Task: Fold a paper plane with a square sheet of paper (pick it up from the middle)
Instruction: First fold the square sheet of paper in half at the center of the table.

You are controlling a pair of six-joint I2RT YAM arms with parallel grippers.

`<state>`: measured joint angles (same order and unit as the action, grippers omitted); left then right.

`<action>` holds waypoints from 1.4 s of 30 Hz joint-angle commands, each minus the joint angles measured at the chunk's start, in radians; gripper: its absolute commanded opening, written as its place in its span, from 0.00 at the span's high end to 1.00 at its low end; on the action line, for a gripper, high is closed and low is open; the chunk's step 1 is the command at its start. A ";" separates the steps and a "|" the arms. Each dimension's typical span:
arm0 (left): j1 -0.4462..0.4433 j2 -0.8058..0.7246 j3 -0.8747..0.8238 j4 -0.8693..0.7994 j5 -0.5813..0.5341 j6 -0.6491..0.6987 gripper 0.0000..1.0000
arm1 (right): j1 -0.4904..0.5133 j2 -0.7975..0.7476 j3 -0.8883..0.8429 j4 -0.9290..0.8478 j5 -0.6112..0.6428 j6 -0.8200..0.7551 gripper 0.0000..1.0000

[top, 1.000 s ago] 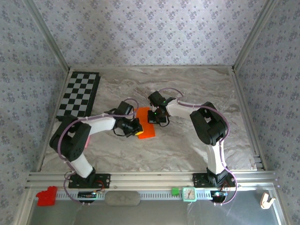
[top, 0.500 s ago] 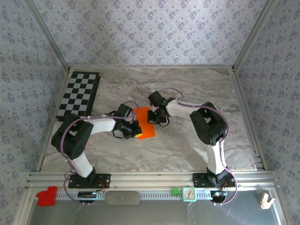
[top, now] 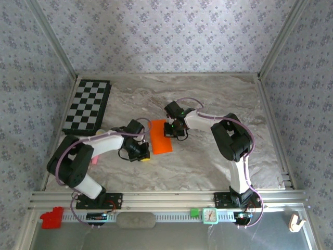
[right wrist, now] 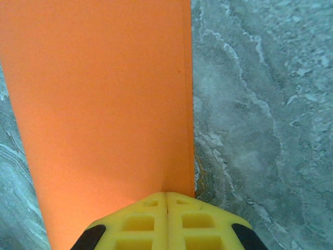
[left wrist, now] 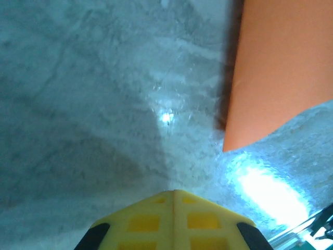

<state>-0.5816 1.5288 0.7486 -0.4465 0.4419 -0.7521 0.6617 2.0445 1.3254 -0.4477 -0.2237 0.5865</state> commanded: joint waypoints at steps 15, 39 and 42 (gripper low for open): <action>-0.059 0.060 0.015 0.221 -0.057 -0.184 0.96 | -0.021 0.145 -0.124 -0.223 0.182 0.019 0.96; -0.066 0.029 0.124 0.189 -0.083 -0.173 0.92 | -0.028 0.041 -0.176 -0.199 0.139 0.159 0.96; -0.063 0.103 0.166 0.209 -0.081 -0.182 0.92 | -0.031 -0.005 -0.193 -0.158 0.093 0.190 0.96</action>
<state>-0.6418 1.5730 0.8753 -0.2989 0.3325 -0.9077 0.6498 1.9697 1.2350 -0.3790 -0.2241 0.7193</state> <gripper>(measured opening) 0.085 0.043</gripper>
